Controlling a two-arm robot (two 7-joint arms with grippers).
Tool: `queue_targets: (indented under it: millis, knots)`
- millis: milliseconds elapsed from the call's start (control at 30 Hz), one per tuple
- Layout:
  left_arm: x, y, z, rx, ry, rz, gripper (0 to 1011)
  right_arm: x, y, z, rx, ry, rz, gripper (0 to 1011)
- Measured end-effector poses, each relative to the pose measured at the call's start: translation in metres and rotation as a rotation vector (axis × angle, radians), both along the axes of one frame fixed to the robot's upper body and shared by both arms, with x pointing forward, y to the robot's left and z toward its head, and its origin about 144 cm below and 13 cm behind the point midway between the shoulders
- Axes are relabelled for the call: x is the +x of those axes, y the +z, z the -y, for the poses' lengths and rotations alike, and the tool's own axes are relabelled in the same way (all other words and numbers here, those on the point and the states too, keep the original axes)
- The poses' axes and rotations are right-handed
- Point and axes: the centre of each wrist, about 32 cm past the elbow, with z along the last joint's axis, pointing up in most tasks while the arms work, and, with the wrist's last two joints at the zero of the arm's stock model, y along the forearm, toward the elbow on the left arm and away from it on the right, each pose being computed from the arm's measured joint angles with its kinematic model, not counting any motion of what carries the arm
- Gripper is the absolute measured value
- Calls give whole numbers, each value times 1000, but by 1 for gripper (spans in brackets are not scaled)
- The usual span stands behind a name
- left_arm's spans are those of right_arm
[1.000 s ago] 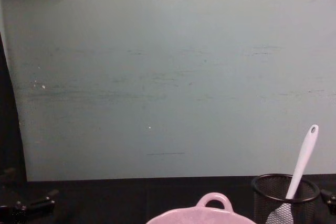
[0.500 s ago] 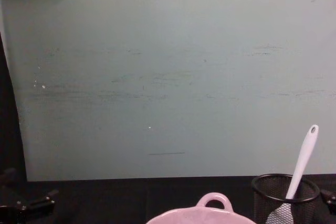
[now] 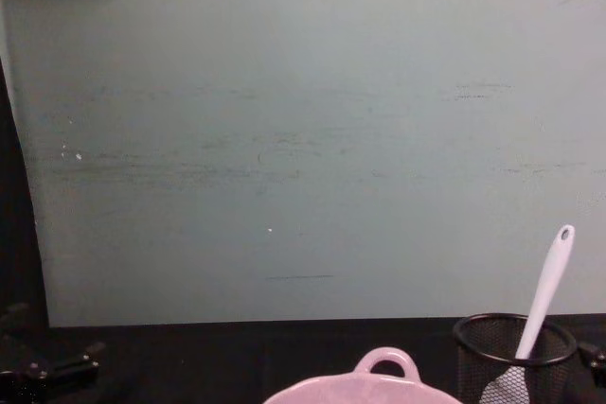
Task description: Use the one hand to pick up the spoon and stir the clear water in the bowl.
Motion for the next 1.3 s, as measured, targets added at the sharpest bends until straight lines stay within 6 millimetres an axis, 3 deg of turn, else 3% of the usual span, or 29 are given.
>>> queue_targets:
  millis: [433,667,833,1033,1100,1300]
  knots:
    - [0,0,0,0,0,0,1011,-4,3,4,5,-4,3,1004]
    - [0,0,0,0,0,0,1011,-22,14,17,173,-24,-16,1004]
    - [0,0,0,0,0,0,1011,-31,23,23,388,-12,-60,1004]
    - [0,0,0,0,0,0,1011,-22,28,24,619,21,-168,1004]
    - [0,0,0,0,0,0,1011,-12,29,24,747,45,-237,1004]
    - [0,0,0,0,0,0,1011,10,33,29,901,91,-354,1004]
